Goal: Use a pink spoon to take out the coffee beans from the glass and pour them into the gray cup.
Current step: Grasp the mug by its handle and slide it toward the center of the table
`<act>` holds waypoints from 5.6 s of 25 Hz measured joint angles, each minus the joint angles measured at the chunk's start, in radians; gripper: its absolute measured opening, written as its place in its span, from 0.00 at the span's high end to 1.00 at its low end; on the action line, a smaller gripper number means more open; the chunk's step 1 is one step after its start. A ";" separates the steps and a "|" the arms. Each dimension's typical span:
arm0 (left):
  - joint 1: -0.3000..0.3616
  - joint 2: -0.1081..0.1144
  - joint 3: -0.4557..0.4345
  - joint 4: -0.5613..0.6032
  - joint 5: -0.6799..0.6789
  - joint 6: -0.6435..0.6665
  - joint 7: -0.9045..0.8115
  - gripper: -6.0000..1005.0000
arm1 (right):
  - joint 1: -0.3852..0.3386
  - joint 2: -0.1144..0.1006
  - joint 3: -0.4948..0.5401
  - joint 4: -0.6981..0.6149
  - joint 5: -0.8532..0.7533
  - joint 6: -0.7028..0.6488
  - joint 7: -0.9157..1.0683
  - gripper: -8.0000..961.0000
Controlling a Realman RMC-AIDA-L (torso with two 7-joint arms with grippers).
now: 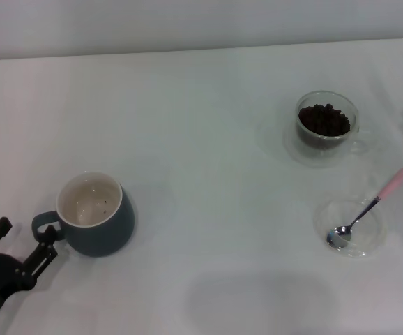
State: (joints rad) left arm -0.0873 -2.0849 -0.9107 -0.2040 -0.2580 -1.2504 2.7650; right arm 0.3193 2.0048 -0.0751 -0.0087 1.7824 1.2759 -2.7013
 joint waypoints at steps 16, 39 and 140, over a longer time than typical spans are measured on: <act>-0.028 -0.002 0.006 -0.004 -0.007 0.041 -0.002 0.28 | 0.004 0.000 0.012 -0.002 0.000 -0.020 0.000 0.08; -0.093 0.000 0.008 -0.015 0.009 0.044 -0.008 0.83 | 0.013 0.000 0.025 0.004 0.000 -0.021 0.000 0.08; -0.172 0.007 0.142 0.030 0.156 0.026 -0.008 0.34 | 0.009 0.000 0.014 0.009 -0.010 -0.012 0.002 0.08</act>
State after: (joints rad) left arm -0.2593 -2.0776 -0.7683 -0.1744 -0.1020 -1.2243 2.7568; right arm 0.3282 2.0048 -0.0609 0.0000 1.7719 1.2641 -2.6997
